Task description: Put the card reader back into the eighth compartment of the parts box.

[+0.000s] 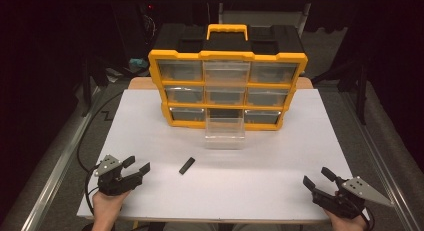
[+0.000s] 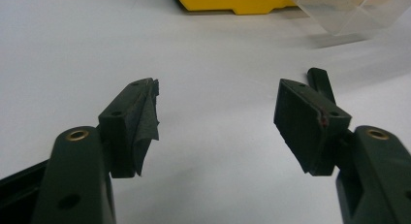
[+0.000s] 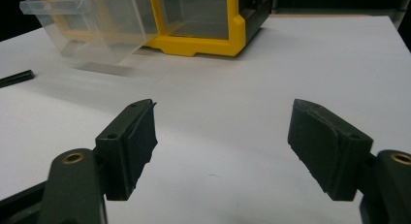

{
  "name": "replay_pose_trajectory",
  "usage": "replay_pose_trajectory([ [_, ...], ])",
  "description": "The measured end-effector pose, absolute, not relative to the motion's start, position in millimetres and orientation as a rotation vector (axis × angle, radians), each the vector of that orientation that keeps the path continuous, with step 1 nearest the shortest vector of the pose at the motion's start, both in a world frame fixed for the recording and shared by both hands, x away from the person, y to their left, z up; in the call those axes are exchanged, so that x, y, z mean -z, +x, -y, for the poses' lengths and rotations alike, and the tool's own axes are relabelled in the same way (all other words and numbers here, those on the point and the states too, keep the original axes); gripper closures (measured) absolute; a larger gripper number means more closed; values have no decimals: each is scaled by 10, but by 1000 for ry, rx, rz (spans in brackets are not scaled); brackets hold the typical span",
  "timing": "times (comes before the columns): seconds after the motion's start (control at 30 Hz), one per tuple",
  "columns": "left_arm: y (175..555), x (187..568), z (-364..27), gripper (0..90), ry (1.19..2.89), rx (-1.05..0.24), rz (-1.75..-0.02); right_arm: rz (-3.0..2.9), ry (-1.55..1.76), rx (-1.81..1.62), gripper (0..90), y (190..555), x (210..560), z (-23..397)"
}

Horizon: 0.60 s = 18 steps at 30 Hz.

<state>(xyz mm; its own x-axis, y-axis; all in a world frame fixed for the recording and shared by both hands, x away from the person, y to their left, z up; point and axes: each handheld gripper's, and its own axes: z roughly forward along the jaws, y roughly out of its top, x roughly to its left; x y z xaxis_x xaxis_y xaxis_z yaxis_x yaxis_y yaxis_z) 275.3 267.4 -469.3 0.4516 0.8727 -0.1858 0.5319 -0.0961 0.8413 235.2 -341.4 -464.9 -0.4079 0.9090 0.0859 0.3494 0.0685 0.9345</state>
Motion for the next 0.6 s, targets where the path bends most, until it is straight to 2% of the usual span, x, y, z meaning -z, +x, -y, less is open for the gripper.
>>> replay_pose_trajectory([
  [0.6,2761,4699,-2670,329,1762,-448,-1203,-1798,1275,-1355,257,2357,4651,3433],
])
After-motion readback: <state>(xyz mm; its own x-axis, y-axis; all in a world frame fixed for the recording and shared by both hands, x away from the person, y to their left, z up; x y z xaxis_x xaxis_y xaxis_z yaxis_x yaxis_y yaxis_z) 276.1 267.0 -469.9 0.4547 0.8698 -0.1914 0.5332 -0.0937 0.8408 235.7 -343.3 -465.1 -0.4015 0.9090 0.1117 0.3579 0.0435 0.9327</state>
